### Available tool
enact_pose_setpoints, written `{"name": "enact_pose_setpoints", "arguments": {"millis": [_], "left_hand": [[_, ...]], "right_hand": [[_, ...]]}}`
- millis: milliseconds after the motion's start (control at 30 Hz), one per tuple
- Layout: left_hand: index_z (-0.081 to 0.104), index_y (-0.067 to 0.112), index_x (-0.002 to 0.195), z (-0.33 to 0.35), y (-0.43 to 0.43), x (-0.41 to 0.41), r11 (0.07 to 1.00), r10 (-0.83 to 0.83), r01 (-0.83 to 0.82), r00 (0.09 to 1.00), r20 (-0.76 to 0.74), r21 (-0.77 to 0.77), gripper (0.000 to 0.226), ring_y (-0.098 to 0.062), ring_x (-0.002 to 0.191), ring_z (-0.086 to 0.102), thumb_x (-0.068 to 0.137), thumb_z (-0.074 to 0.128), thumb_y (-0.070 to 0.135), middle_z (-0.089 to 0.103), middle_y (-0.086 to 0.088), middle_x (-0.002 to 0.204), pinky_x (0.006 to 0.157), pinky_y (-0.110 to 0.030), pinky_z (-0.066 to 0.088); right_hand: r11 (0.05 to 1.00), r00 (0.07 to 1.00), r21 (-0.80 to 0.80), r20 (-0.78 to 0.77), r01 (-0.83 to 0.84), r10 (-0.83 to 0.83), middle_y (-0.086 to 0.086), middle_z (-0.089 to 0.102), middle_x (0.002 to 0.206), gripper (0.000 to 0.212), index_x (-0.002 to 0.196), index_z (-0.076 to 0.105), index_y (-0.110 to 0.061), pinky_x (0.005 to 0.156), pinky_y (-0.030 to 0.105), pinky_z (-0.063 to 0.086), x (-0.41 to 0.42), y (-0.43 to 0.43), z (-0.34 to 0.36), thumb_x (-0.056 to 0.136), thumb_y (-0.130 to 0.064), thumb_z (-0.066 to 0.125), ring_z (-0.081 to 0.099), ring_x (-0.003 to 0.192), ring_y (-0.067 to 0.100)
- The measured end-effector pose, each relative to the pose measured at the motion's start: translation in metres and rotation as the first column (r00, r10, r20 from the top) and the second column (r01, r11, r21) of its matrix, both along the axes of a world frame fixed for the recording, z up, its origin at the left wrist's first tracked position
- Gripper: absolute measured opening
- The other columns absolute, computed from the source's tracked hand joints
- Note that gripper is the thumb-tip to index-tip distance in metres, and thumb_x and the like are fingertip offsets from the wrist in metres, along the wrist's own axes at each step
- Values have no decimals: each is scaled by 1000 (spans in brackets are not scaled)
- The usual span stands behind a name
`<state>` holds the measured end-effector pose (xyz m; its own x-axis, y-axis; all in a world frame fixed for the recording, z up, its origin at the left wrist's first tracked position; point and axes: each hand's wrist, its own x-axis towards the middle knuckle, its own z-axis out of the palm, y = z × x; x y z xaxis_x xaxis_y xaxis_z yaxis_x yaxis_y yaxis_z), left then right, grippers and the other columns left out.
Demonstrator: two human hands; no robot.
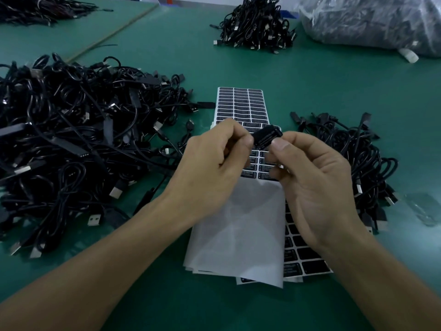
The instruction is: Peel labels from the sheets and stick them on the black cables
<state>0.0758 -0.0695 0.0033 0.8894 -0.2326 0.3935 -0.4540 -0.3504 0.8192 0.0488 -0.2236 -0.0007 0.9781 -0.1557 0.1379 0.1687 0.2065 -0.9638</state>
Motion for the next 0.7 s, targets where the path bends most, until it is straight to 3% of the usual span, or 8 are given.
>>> {"name": "enact_pose_setpoints", "arguments": {"millis": [167,367,433,500,633,700], "left_hand": [[57,29,94,-2,-3,-1,999,-16,15,1000,-18,-31,6,-19,63,67,96,55,24,73,7,76,61,-43,54],[62,34,107,-3,-3,-1,991,-131,129,989,-62,-42,21,-23,69,70,95,58,18,76,8,78,67,-47,57],[61,36,116,-5,-2,0,985,-171,169,983,-69,-25,28,-16,69,71,94,59,18,76,12,79,64,-34,56],[60,29,125,-6,-2,1,977,-212,209,974,-80,-44,33,-7,76,72,94,59,16,76,14,84,70,-18,53],[55,45,123,-8,-2,3,971,-231,223,968,-98,-88,38,-10,83,73,95,57,19,77,10,86,84,-36,60],[54,49,120,-8,-2,3,969,-239,231,967,-91,-91,40,-10,82,73,95,57,18,77,11,85,81,-32,59]], "right_hand": [[999,1000,50,-14,4,-3,0,71,78,3,75,77,-25,79,31,53,0,0,-1,75,-24,75,65,79,16],[997,999,78,-25,25,-23,2,72,76,8,76,77,-19,72,24,54,1,-1,-1,71,-24,73,66,73,13],[997,999,66,-21,37,-36,2,72,75,8,78,76,-18,70,23,55,2,-2,-1,73,-24,72,66,70,12],[998,999,48,-19,42,-41,3,71,74,5,80,75,-16,70,25,55,3,-3,-2,78,-20,72,66,69,13],[999,999,9,-17,49,-49,5,69,75,11,83,73,-11,75,34,55,4,-3,-4,91,-8,66,64,72,18],[999,999,-19,-10,45,-45,6,69,77,11,84,72,-10,78,41,55,5,-3,-5,93,-8,66,63,75,22]]}}
